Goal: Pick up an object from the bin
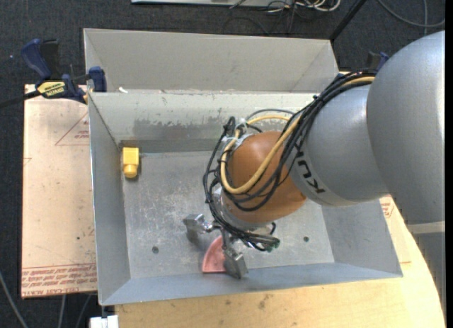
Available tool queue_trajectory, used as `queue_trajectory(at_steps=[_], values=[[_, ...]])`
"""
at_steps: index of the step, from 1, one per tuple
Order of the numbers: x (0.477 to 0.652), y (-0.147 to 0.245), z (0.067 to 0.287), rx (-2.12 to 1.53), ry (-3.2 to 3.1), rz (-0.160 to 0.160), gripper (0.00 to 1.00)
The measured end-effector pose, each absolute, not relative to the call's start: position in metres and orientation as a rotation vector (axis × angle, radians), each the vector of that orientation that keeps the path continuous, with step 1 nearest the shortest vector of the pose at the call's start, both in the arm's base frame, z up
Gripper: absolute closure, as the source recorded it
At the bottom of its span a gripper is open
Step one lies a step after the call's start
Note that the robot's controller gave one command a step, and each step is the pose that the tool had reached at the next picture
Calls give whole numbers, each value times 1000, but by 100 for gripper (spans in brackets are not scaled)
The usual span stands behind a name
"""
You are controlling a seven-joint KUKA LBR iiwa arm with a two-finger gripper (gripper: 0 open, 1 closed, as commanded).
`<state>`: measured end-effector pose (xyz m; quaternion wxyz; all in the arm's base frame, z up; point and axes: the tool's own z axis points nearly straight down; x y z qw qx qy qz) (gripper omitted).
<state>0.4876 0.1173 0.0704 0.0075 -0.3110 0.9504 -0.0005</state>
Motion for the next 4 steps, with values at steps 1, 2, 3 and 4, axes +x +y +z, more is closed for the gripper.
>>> queue_trajectory(at_steps=[1, 2, 3, 4], values=[[482, 99, 72, -1794, 2562, -3, 100], [482, 98, 72, -1792, 2564, -3, 100], [481, 98, 76, -1797, 2568, 0, 100], [477, 98, 97, -1803, 2577, 8, 100]])
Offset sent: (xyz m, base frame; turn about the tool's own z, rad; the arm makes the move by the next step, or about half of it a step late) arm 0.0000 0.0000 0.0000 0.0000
